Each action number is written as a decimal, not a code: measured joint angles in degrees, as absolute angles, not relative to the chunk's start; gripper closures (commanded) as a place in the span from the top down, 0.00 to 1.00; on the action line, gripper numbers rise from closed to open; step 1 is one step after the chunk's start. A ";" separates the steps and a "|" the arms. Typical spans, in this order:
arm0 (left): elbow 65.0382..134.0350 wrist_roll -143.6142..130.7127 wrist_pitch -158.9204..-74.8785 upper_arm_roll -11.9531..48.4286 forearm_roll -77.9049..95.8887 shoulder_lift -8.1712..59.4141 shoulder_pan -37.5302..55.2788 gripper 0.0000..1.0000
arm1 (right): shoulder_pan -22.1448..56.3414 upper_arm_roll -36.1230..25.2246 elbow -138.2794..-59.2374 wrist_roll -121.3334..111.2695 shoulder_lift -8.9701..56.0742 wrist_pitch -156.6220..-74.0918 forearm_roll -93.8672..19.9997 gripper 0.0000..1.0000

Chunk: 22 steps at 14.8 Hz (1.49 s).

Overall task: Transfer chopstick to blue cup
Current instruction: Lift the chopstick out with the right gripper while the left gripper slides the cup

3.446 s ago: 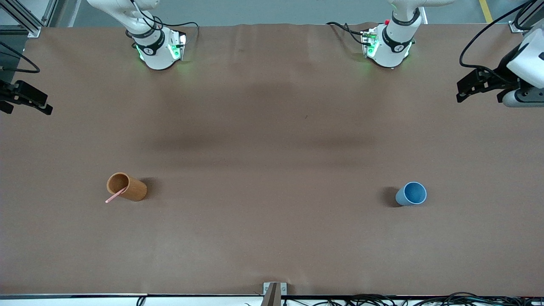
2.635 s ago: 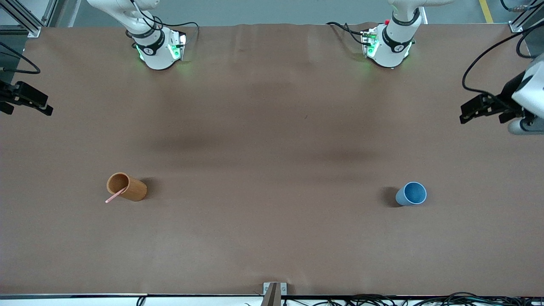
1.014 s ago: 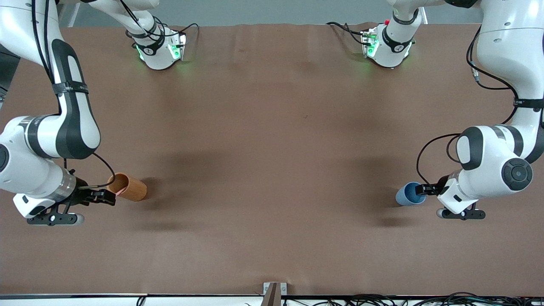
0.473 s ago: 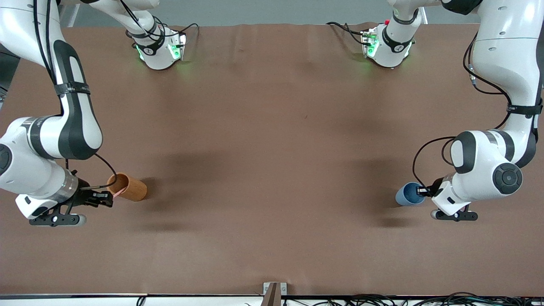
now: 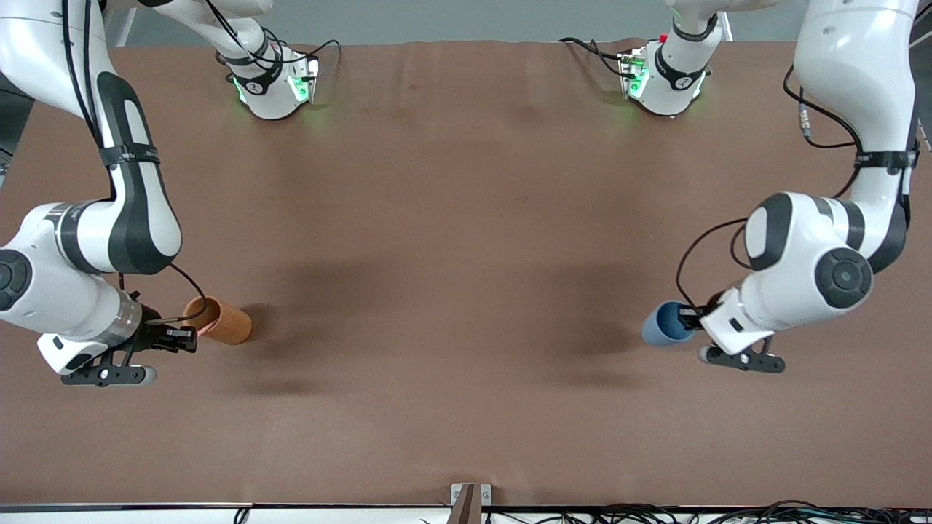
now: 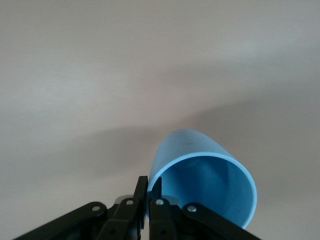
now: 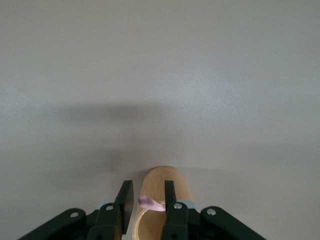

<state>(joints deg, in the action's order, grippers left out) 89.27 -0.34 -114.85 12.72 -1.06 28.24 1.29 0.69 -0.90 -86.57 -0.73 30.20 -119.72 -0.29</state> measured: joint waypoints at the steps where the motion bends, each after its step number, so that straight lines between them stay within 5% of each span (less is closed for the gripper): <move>1: 89.21 -0.76 -114.28 13.81 -1.06 27.81 2.45 0.01 | 0.68 -0.90 -86.72 -0.73 30.21 -119.72 -0.29 0.08; 7: 88.45 -18.95 -114.19 14.91 -1.01 29.16 15.12 0.01 | 0.56 -1.10 -85.99 -0.72 28.88 -119.75 -0.29 0.02; 15: 84.00 -43.55 -119.05 14.72 -1.01 37.64 30.23 0.01 | 0.66 -0.96 -85.39 -0.73 12.42 -110.87 -0.34 0.01; 22: 83.75 -49.19 -122.43 14.49 -1.11 41.23 34.34 0.08 | 5.27 -0.59 -86.61 3.80 7.45 -110.48 -0.81 0.00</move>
<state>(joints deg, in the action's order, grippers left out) 83.75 -49.19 -122.43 14.49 -1.11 41.23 34.34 5.27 -0.59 -86.61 3.80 7.45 -110.48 -0.81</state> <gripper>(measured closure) 0.952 0.903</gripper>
